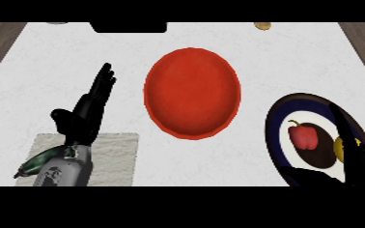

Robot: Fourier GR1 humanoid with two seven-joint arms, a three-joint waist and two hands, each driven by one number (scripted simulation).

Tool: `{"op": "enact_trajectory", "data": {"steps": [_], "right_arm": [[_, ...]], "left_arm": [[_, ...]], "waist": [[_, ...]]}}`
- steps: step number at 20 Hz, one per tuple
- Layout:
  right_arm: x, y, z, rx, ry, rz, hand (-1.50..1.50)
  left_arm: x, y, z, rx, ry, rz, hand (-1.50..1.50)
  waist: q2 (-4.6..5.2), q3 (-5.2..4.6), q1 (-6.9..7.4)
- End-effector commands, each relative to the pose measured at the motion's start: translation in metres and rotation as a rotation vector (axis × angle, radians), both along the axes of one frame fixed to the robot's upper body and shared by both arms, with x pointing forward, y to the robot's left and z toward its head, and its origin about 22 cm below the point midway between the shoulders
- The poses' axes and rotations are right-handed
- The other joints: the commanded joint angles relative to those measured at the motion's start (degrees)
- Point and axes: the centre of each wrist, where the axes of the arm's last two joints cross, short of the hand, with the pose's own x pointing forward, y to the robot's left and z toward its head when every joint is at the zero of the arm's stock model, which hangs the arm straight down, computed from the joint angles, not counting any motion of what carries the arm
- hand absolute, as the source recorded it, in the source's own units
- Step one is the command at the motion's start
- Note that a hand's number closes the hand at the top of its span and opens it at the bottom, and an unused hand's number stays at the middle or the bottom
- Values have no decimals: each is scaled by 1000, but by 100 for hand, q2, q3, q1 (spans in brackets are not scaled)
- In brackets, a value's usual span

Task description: Pick the bell pepper from the plate and place it in the bowl

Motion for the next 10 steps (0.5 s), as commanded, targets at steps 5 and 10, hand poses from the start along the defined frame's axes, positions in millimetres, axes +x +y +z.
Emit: {"op": "enact_trajectory", "data": {"steps": [5,10], "right_arm": [[1,-19,-26,-54,13,-21,-150],[9,-35,-41,-152,73,-110,-150]], "left_arm": [[8,4,-18,-3,7,-10,0],[-17,-5,-8,-12,15,1,0]], "waist": [[3,-2,-9],[-1,-1,15]]}}
